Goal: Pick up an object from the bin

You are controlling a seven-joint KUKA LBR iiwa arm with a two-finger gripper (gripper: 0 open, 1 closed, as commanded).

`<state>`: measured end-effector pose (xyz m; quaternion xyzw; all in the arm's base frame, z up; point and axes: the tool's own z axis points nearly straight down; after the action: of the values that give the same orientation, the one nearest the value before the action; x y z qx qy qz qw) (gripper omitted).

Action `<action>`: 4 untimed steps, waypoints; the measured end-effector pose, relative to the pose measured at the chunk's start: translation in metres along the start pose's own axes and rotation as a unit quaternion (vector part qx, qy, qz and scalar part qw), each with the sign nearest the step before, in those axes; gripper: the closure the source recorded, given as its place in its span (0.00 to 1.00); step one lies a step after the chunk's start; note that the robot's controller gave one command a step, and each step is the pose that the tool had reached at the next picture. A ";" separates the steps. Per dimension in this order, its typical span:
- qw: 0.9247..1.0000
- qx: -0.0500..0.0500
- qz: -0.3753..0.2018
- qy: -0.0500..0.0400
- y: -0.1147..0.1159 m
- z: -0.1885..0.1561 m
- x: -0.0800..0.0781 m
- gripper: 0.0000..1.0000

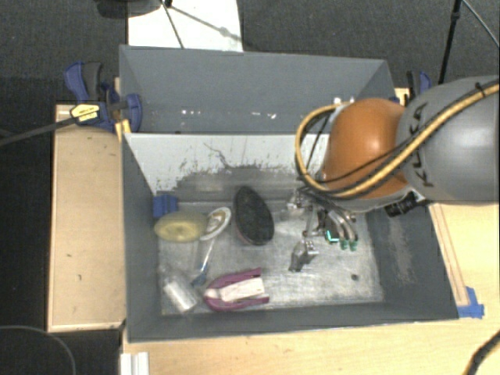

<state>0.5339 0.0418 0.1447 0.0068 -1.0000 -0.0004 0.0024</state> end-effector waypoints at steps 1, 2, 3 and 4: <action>0.999 0.000 -0.048 -0.009 0.069 0.072 -0.061 0.00; 0.977 -0.001 -0.214 -0.006 0.162 0.043 -0.040 0.00; 0.909 0.002 -0.417 -0.006 0.172 0.043 -0.039 0.00; 0.822 0.002 -0.569 -0.019 0.155 0.064 -0.046 0.00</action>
Offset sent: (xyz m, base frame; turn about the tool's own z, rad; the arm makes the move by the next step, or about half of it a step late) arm 0.0559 0.0681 -0.0747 -0.0879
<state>0.5772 0.1973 0.0805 0.5744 -0.8184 0.0000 -0.0175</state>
